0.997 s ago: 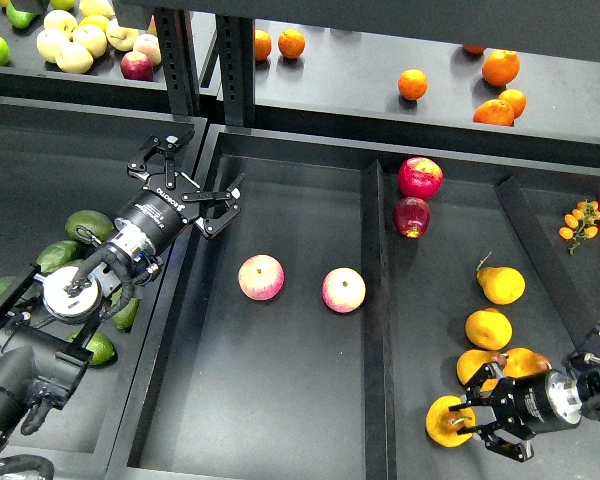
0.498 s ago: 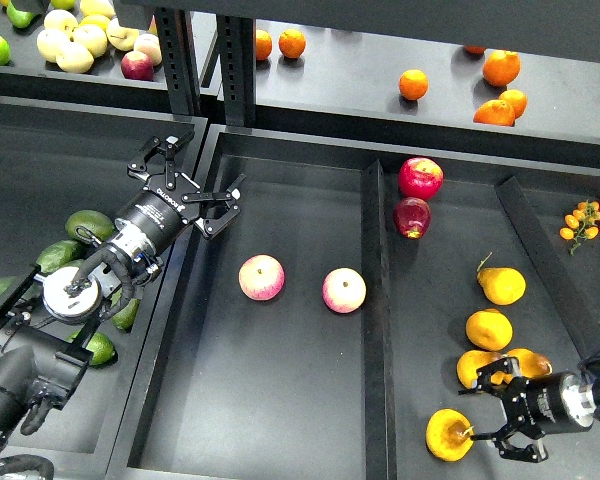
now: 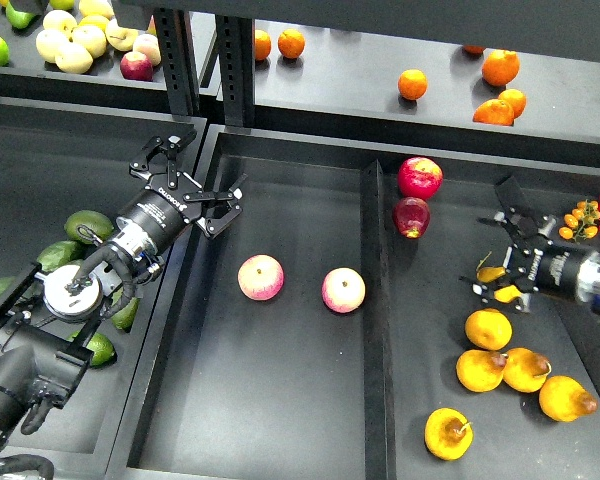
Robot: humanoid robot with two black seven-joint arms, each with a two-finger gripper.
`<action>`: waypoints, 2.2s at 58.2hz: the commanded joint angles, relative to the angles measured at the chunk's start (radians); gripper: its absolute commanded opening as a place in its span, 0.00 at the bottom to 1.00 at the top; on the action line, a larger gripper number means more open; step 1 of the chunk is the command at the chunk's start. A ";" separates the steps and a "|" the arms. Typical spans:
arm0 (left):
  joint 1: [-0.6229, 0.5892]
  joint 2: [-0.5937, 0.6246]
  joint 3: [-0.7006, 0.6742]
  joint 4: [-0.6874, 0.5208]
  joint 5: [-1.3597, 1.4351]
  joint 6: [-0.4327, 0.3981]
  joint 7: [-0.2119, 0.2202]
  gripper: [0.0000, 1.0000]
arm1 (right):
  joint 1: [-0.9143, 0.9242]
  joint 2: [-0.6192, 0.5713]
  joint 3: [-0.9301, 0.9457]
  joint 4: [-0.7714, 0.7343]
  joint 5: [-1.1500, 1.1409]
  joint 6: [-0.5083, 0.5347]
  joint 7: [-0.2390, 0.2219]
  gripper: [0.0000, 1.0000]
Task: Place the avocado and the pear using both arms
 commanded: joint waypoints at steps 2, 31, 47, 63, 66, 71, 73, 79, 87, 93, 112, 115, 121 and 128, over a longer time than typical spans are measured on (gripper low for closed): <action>0.003 0.000 -0.001 -0.007 0.000 0.006 -0.001 0.99 | -0.050 0.117 0.209 -0.051 -0.005 0.000 0.000 0.98; 0.005 0.000 0.002 -0.028 -0.002 0.028 -0.003 0.99 | -0.150 0.455 0.770 -0.129 -0.111 0.000 0.000 0.99; 0.005 0.000 0.004 -0.039 -0.003 0.023 -0.020 0.99 | -0.199 0.455 0.954 -0.134 -0.347 0.000 0.232 0.99; 0.005 0.000 0.036 -0.047 -0.003 0.019 -0.023 0.99 | -0.284 0.455 0.985 -0.082 -0.580 0.000 0.294 0.99; 0.006 0.000 0.041 -0.047 -0.003 0.019 -0.021 0.99 | -0.335 0.455 0.985 -0.036 -0.627 0.000 0.294 0.99; 0.009 0.000 0.042 -0.050 -0.003 0.019 -0.023 0.99 | -0.409 0.455 0.987 0.038 -0.690 0.000 0.295 0.99; 0.017 0.000 0.042 -0.057 -0.003 0.019 -0.021 0.99 | -0.436 0.455 0.988 0.067 -0.700 0.000 0.295 0.99; 0.035 0.000 0.058 -0.067 -0.003 0.017 -0.021 0.99 | -0.459 0.455 1.016 0.092 -0.701 0.000 0.295 0.99; 0.038 0.000 0.065 -0.065 -0.002 0.016 -0.023 0.99 | -0.458 0.455 1.056 0.087 -0.701 0.000 0.295 0.99; 0.023 0.000 0.067 -0.047 0.000 0.016 -0.026 0.99 | -0.450 0.455 1.057 0.076 -0.701 0.000 0.301 0.99; -0.164 0.000 0.065 0.116 0.000 0.019 -0.026 0.99 | -0.263 0.455 1.091 -0.094 -0.701 0.000 0.331 0.99; -0.167 0.000 0.065 0.114 0.000 0.020 -0.026 0.99 | -0.246 0.455 1.095 -0.105 -0.701 0.000 0.331 0.99; -0.167 0.000 0.064 0.113 0.000 0.020 -0.026 0.99 | -0.234 0.455 1.099 -0.111 -0.701 0.000 0.331 0.99; -0.167 0.000 0.065 0.113 0.000 0.022 -0.026 0.99 | -0.231 0.455 1.099 -0.120 -0.703 0.000 0.329 0.99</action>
